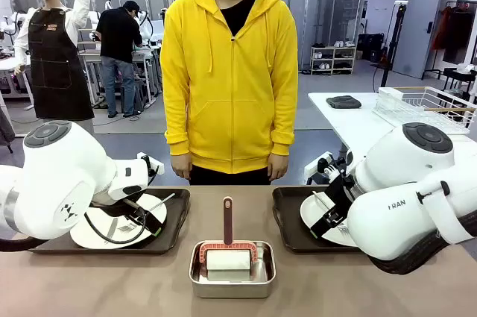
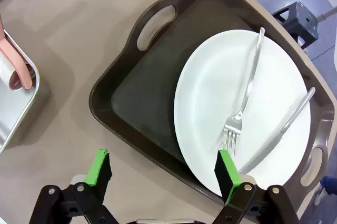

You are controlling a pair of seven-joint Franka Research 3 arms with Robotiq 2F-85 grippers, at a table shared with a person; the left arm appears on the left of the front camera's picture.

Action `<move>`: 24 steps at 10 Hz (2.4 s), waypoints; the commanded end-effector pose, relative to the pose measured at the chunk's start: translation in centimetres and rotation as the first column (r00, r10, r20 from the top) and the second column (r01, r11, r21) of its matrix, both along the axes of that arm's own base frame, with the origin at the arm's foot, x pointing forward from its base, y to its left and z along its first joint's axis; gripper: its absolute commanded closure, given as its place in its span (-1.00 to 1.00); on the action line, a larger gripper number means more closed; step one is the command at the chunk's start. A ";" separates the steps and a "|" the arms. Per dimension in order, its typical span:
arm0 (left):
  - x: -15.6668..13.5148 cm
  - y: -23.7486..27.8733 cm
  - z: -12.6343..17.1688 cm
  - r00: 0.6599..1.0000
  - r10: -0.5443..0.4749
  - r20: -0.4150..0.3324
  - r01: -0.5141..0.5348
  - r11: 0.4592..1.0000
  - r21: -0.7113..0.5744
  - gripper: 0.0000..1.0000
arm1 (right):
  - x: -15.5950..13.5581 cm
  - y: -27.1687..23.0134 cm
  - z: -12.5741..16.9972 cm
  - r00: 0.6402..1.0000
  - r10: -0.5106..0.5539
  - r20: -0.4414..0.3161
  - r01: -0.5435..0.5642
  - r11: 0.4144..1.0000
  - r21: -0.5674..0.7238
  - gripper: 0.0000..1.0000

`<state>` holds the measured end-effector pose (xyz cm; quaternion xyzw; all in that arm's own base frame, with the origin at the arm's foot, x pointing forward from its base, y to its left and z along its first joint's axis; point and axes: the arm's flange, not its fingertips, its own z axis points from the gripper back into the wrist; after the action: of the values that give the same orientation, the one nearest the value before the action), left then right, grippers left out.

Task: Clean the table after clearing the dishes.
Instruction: When the left (or right) Handle tray is removed, use the left hand (or right hand) to clean the left (or right) side of the table with the Lint Roller.

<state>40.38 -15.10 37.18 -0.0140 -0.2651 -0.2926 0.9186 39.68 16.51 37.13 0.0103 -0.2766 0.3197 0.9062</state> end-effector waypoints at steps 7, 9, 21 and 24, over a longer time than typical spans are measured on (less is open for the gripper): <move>0.0 0.0 0.0 1.000 0.000 0.000 0.000 1.000 0.000 -1.00 | 0.0 0.0 0.0 1.000 0.000 0.000 0.000 1.000 0.000 -1.00; 0.0 0.0 0.0 1.000 -0.001 0.000 0.001 1.000 0.000 -1.00 | 0.0 -0.1 0.0 1.000 0.000 0.000 0.000 1.000 -0.001 -1.00; 4.4 16.3 8.2 0.751 -0.536 -0.386 -0.097 0.488 -0.867 -1.00 | 6.4 -11.8 8.7 0.634 0.401 -0.662 0.414 0.547 0.728 -1.00; 1.1 27.6 7.0 0.850 -0.465 -0.246 -0.127 0.273 -0.954 -1.00 | 4.9 -23.5 8.5 0.653 0.394 -0.647 0.587 0.277 0.761 -1.00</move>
<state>41.13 10.42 43.91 -0.6423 -0.1110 -0.1801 0.7367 44.00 -5.15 44.58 0.6396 0.0132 0.0362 0.7678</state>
